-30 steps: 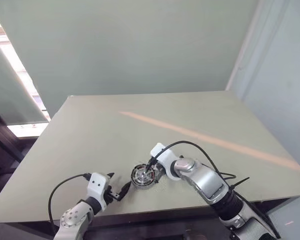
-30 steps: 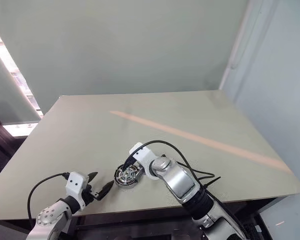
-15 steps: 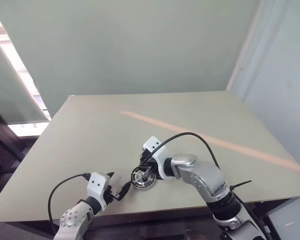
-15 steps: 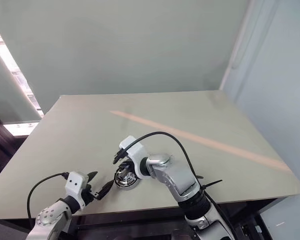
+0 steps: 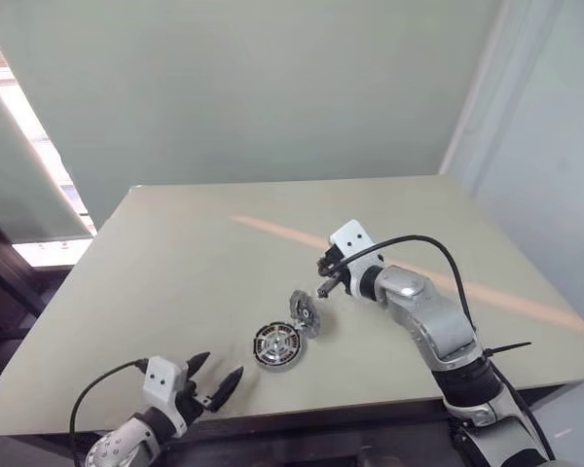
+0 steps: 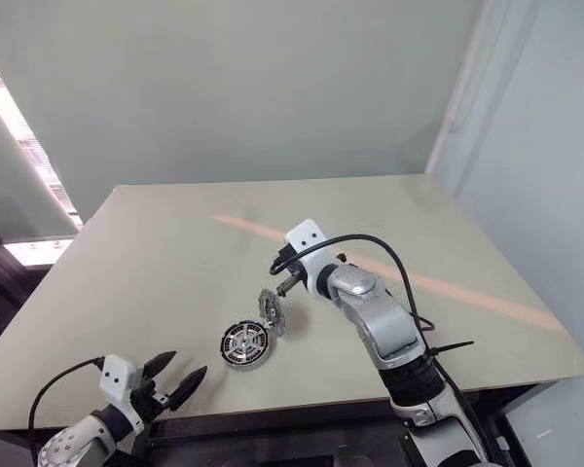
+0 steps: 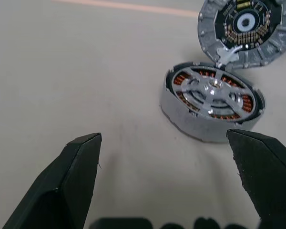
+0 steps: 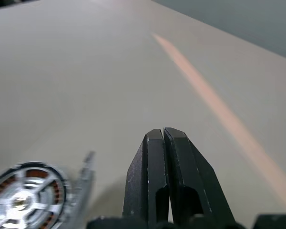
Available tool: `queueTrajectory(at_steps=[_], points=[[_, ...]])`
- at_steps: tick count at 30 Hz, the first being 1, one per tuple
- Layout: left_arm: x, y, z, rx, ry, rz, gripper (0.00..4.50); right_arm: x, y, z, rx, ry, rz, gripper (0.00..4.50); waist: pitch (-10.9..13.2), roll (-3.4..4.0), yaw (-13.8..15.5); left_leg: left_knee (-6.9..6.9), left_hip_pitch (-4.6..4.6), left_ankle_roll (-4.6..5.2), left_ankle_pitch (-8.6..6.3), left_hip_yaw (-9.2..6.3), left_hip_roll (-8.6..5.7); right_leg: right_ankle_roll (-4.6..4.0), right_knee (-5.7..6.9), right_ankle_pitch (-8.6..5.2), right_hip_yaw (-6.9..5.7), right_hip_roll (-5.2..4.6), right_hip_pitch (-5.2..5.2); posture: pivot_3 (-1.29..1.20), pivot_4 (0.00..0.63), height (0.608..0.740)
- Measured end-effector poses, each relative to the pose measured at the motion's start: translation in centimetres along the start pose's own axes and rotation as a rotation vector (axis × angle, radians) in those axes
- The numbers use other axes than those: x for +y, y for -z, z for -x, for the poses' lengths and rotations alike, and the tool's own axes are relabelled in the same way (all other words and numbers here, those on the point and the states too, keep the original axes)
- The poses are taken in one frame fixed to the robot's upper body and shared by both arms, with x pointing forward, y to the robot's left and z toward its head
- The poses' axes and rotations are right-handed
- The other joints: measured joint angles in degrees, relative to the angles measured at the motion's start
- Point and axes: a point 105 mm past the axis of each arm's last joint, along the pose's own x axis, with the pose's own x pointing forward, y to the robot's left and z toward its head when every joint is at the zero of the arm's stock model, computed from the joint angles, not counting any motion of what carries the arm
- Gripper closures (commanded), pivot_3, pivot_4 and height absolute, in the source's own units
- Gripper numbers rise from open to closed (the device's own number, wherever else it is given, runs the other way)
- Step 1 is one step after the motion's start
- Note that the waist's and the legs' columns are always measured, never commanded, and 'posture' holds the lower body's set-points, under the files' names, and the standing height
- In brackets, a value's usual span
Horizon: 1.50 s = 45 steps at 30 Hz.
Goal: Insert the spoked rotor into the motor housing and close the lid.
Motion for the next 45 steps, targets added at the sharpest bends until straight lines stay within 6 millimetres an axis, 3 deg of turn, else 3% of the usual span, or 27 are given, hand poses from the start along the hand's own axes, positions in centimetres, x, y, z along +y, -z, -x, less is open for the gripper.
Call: queueTrajectory(at_steps=[6, 11, 17, 22, 25, 34, 35, 38, 45], points=[[-0.2, 0.0, -0.1, 0.003, 0.007, -0.002, 0.0, 1.3, 3.7, -0.3, 0.124, -0.056, 0.051, 4.41, 0.0, -0.01, 0.0, 0.03, -0.01, 0.0, 0.0, 0.01, 0.0, 0.0, -0.01, 0.0, 0.02, -0.01, 0.02, 0.0, 0.0, 0.74], [0.0, -0.2, -0.3, -0.001, 0.01, -0.013, 0.0, 3.5, 5.1, -0.2, 0.165, -0.148, 0.01, 4.41, 0.0, -0.01, 0.0, 0.03, 0.0, 0.0, 0.0, -0.01, 0.02, 0.0, 0.02, 0.0, 0.01, 0.03, 0.02, 0.0, 0.0, 0.74], [0.0, -0.5, -0.5, -0.007, 0.012, -0.025, 0.0, 8.0, 4.6, -0.6, 0.148, -0.297, -0.109, 4.41, 0.0, 0.0, 0.0, 0.04, 0.0, 0.0, 0.0, -0.03, 0.05, 0.0, 0.03, 0.0, -0.01, 0.06, 0.01, 0.0, 0.0, 0.74], [-0.1, -0.6, -0.8, -0.006, 0.018, -0.037, 0.0, 10.2, 4.1, -1.4, 0.127, -0.343, -0.147, 4.41, 0.0, 0.02, 0.0, 0.07, 0.02, -0.01, 0.0, -0.03, 0.06, 0.0, 0.03, 0.0, -0.01, 0.05, -0.02, 0.0, 0.0, 0.74], [-0.3, -0.7, -0.9, -0.009, 0.027, -0.04, 0.0, 11.0, 4.7, -1.9, 0.14, -0.364, -0.161, 3.52, 0.0, 0.04, 0.0, 0.07, 0.02, -0.01, -0.01, -0.04, 0.05, 0.0, 0.02, 0.0, -0.02, 0.04, -0.01, 0.0, 0.0, 0.74], [-0.7, -1.0, -1.0, -0.018, 0.041, -0.048, 0.0, 10.9, 5.2, -2.1, 0.107, -0.395, -0.178, 0.33, 0.0, 0.03, 0.0, 0.05, 0.02, -0.01, 0.0, -0.04, 0.05, 0.0, 0.02, 0.0, -0.01, 0.05, 0.0, 0.0, 0.0, 0.74], [-0.8, -1.0, -1.0, -0.016, 0.043, -0.045, 0.18, 10.8, 5.1, -1.9, 0.09, -0.415, -0.198, 0.0, 0.0, 0.04, 0.0, 0.07, 0.01, -0.01, 0.0, -0.04, 0.05, 0.0, 0.02, 0.0, -0.02, 0.05, 0.0, 0.0, 0.0, 0.74], [-1.3, -1.0, -0.9, -0.012, 0.06, -0.026, 0.93, 10.0, 4.9, -1.3, 0.059, -0.467, -0.235, 0.0, 0.0, 0.04, 0.0, 0.11, 0.02, -0.01, -0.01, -0.04, 0.04, 0.0, 0.01, 0.0, -0.01, 0.04, 0.03, 0.0, 0.0, 0.74], [-1.7, -0.9, -1.0, 0.014, 0.098, 0.004, 3.49, 7.4, 4.4, 0.2, 0.021, -0.556, -0.245, 0.0, 0.0, 0.02, 0.0, 0.12, 0.04, 0.0, 0.0, -0.04, 0.05, 0.0, 0.05, 0.0, -0.03, 0.07, 0.04, 0.0, 0.0, 0.74]])
